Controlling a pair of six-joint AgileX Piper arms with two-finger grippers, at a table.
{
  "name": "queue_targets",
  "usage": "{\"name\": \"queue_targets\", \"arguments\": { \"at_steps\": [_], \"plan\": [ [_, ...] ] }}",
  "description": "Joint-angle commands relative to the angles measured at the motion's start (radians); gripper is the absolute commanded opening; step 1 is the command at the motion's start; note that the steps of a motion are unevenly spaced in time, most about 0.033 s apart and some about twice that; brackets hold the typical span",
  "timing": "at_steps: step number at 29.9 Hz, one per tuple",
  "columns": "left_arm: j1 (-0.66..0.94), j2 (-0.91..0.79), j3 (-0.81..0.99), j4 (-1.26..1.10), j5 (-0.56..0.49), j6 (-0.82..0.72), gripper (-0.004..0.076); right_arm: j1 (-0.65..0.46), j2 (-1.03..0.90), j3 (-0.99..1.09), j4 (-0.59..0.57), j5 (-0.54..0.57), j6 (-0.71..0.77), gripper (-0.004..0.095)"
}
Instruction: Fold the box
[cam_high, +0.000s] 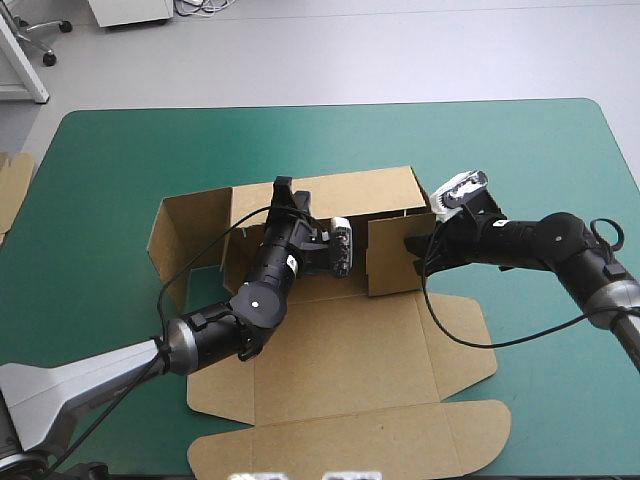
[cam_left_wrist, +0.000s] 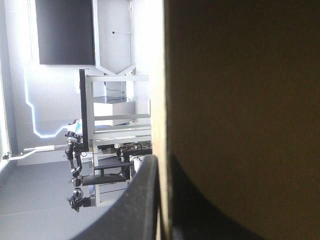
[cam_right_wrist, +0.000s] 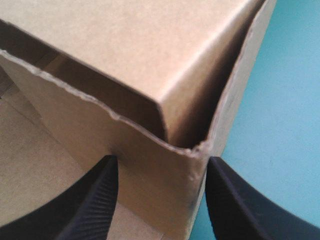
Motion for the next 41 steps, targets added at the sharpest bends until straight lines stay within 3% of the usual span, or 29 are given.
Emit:
{"name": "queue_targets", "arguments": {
  "at_steps": [1,14,22,41],
  "plan": [
    [-0.008,-0.027,-0.027,0.035,0.020,-0.013,-0.0015,0.000,-0.034,-0.014,0.040,-0.086,0.001,0.0465],
    [-0.008,-0.027,-0.027,0.035,0.001,-0.011,-0.0015,0.006,-0.024,-0.014,0.092,-0.094,-0.047,0.0465],
    [-0.008,-0.027,-0.027,0.035,0.000,-0.011,-0.0015,0.092,-0.024,-0.014,0.083,-0.182,-0.047,0.0465],
    [-0.008,-0.013,-0.080,0.030,-0.039,-0.011,-0.0014,0.098,0.044,-0.018,0.090,-0.261,-0.021,0.0406]
  ]
}}
